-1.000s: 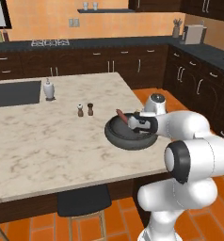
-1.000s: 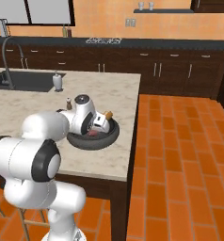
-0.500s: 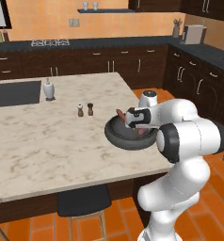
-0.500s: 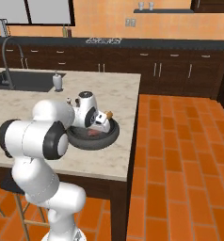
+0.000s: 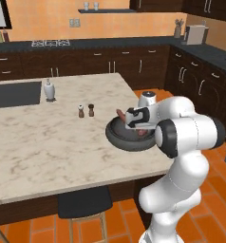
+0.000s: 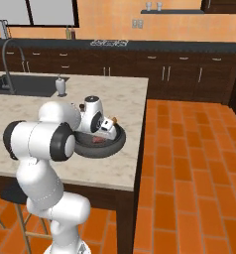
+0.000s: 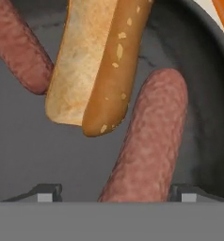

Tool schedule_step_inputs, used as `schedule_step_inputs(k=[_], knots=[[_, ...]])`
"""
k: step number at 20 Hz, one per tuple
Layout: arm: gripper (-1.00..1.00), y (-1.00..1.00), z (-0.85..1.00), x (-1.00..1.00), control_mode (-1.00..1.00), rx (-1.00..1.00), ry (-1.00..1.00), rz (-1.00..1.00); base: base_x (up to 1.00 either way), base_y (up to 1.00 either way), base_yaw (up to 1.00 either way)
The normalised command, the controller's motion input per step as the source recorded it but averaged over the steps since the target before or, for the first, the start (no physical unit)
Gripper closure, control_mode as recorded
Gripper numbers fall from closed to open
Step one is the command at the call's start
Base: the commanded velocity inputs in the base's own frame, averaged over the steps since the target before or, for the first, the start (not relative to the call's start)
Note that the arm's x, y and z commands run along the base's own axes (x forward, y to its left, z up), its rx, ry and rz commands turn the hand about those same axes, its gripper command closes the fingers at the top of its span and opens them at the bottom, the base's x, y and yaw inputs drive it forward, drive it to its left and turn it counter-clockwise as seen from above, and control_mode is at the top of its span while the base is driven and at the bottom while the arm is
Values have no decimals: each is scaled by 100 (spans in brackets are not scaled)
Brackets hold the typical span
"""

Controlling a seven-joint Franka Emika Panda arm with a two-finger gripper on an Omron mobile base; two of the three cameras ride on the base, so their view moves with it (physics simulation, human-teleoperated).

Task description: Place one bun and one sausage from the bowl on each plate.

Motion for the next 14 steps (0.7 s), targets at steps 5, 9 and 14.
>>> schedule_step_inputs(k=[5,9,14], knots=[[100,0,-13,-27,-100,0,-18,-3,0,0,0],[100,-1,5,-58,-100,2,-19,-5,0,0,0],[100,-4,95,-41,-100,8,3,-7,0,0,0]])
